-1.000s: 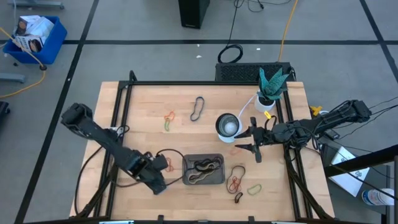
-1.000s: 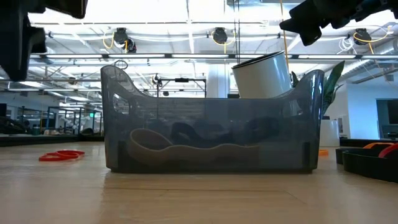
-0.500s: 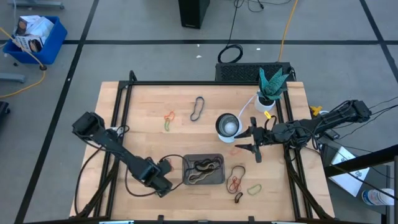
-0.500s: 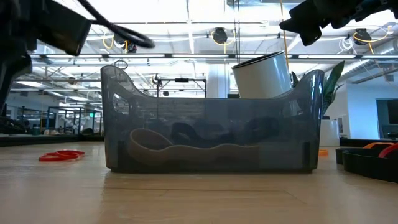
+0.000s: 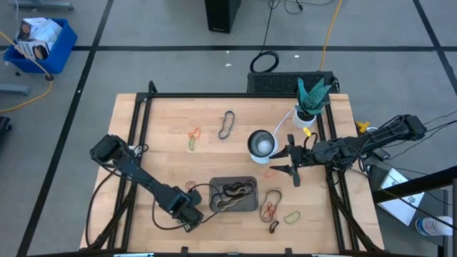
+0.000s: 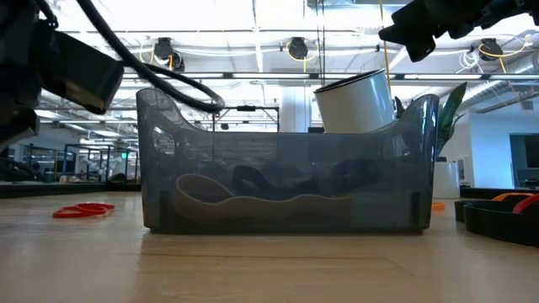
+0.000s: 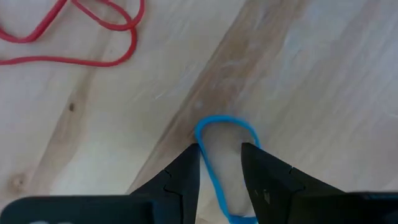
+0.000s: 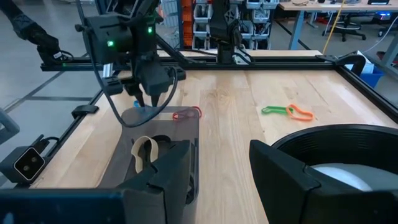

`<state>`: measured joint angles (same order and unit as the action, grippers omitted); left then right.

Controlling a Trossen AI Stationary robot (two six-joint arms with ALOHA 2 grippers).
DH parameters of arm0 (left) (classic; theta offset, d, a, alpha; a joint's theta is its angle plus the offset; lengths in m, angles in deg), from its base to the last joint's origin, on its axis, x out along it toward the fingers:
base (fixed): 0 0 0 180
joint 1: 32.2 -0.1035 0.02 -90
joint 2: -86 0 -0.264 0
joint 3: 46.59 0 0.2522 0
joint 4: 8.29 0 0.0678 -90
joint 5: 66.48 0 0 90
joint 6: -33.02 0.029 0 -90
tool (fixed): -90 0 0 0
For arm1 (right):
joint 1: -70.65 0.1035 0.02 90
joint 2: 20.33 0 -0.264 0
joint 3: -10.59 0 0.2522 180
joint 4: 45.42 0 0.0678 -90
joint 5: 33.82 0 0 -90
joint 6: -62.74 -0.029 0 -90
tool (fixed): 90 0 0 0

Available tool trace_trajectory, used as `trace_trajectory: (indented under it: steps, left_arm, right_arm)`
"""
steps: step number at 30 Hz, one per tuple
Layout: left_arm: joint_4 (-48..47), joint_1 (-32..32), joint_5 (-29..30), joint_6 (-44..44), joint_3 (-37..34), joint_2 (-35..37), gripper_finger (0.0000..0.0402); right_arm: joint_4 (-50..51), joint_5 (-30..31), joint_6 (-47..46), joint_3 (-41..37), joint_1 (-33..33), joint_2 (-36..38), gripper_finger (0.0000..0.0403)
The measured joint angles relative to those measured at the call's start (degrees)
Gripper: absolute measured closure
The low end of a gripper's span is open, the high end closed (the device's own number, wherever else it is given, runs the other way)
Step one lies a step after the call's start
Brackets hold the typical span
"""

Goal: Pick and place rubber bands into bin
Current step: Put the small blue rubber band into the black bin

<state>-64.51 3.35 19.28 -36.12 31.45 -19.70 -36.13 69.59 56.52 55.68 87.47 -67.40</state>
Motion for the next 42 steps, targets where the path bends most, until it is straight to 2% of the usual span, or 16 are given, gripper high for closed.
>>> trace_trajectory:
  steps: [9, 28, 32, 38, 42]
  left_arm:
    - [-0.6, -0.3, -0.1, -0.2, 0.3, -2.0, 0.0277]
    - [1.8, -0.4, -0.3, 4.5, -0.2, -0.2, 0.0278]
    - [1.8, -0.4, -0.3, 4.4, -0.2, -0.1, 0.0304]
    - [2.3, -0.5, -0.3, 4.5, -0.2, -0.1, 0.0387]
    - [2.5, -0.6, -0.3, 4.5, -0.1, -0.1, 0.039]
  right_arm:
    - [0.0, 0.0, -0.1, 0.0, 0.0, 0.0, 0.0241]
    - [0.0, 0.0, 0.0, 0.0, 0.0, 0.0, 0.0244]
    - [0.1, 0.0, 0.0, 0.0, 0.0, 0.0, 0.0241]
    - [0.1, 0.0, 1.0, 0.0, 0.0, 0.0, 0.0244]
    - [0.1, 0.0, 1.4, 0.0, 0.0, 0.0, 0.0243]
